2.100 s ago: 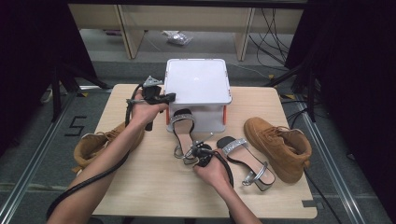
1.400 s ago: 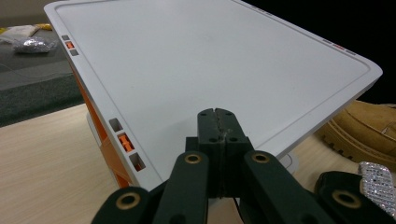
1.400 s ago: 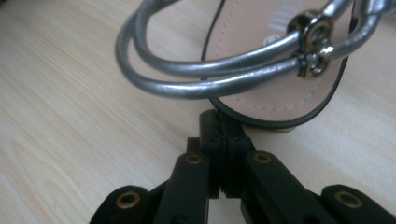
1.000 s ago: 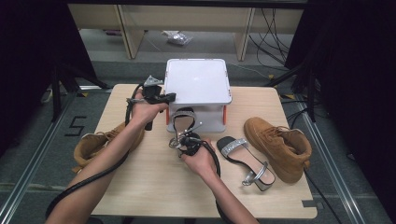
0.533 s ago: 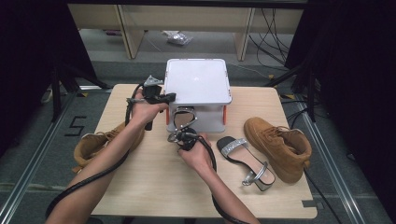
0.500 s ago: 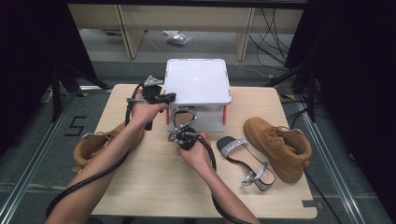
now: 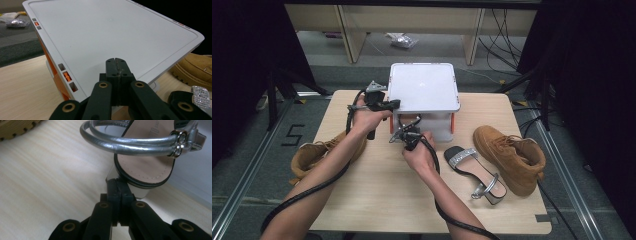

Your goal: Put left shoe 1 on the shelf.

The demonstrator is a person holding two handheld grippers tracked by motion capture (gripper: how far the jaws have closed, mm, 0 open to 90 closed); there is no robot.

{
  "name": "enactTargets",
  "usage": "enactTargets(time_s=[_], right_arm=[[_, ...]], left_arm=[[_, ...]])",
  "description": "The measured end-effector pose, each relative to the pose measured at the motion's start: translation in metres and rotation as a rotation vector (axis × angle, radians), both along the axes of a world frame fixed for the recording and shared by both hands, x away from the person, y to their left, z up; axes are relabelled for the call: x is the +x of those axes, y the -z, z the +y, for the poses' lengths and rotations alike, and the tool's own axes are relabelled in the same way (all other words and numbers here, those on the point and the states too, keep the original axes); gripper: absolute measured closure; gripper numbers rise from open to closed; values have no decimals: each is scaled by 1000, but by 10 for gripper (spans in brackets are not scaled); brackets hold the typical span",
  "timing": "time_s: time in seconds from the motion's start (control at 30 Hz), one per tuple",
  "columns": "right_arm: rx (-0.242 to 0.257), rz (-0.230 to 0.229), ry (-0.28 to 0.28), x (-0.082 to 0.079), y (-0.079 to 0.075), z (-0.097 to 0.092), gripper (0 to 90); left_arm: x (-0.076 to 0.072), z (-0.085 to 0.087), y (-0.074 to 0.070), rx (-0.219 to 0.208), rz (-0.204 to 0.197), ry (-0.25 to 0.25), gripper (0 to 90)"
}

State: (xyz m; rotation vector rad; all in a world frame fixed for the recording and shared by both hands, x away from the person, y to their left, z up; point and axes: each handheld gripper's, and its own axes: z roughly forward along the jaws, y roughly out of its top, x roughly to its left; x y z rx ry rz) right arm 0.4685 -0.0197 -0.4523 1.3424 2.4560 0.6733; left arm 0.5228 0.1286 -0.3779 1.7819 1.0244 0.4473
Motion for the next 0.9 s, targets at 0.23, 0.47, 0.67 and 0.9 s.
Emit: enactTargets(time_s=[0.23, 0.47, 0.67, 0.9], right_arm=[[28, -30, 35, 9, 1, 2, 900], [28, -69, 55, 21, 2, 5, 900], [29, -91, 71, 25, 5, 8, 900], [44, -117, 90, 30, 8, 9, 900]], left_arm=[[0, 0, 0, -4, -1, -2, 896], [0, 0, 0, -3, 0, -2, 896], [0, 0, 0, -5, -1, -1, 896], [0, 0, 0, -5, 1, -3, 896]])
